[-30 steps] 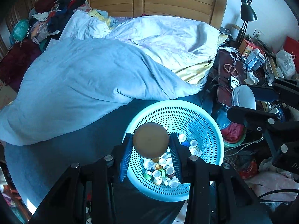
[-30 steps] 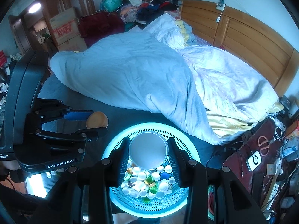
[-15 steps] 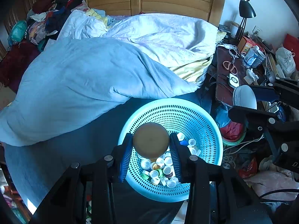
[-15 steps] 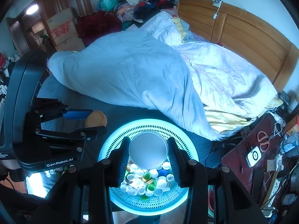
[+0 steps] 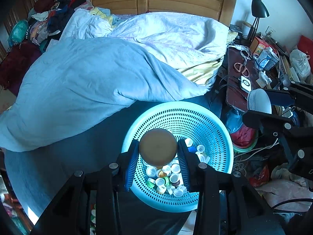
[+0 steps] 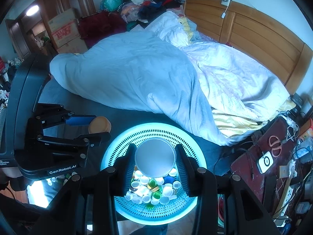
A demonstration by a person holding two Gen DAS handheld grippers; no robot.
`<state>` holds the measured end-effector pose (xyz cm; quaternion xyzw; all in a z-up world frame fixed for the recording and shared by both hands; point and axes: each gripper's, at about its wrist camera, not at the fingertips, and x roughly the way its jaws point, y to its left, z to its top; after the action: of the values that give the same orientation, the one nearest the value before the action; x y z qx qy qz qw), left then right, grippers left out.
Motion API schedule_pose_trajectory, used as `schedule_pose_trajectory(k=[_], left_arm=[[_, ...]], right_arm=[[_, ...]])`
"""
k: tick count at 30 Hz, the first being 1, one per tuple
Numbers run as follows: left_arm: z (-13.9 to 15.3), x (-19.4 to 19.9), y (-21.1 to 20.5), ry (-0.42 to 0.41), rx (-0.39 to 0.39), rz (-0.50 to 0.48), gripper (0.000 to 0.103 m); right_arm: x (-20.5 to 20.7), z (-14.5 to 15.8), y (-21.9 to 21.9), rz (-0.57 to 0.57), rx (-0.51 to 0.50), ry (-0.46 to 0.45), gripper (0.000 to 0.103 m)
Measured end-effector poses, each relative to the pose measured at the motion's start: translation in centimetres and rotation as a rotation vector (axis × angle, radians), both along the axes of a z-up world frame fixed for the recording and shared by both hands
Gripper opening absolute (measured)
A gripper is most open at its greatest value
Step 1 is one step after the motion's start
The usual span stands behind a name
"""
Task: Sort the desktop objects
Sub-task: 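Open both tools to drop the caps into the basket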
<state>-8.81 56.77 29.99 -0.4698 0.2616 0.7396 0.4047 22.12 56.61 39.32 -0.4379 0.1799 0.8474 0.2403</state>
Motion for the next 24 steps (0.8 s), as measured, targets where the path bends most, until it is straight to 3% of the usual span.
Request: schedule_pose_trajectory(k=[10,20,24], left_arm=[[-0.48,0.11,0.32,0.017,-0.013,0.005,0.034],[-0.63,-0.36,0.38,0.049,-0.018,0.013,0.047],[-0.66,-0.63,0.27,0.054,-0.018,0.016,0.048]], right_arm=[[0.18,-0.38,-0.10,0.002,-0.006,-0.002,0.044],[-0.32,-0.54,-0.05,0.001,-0.004,-0.004,0.045],[-0.64,-0.46,0.02,0.001,-0.001,-0.006,0.049]])
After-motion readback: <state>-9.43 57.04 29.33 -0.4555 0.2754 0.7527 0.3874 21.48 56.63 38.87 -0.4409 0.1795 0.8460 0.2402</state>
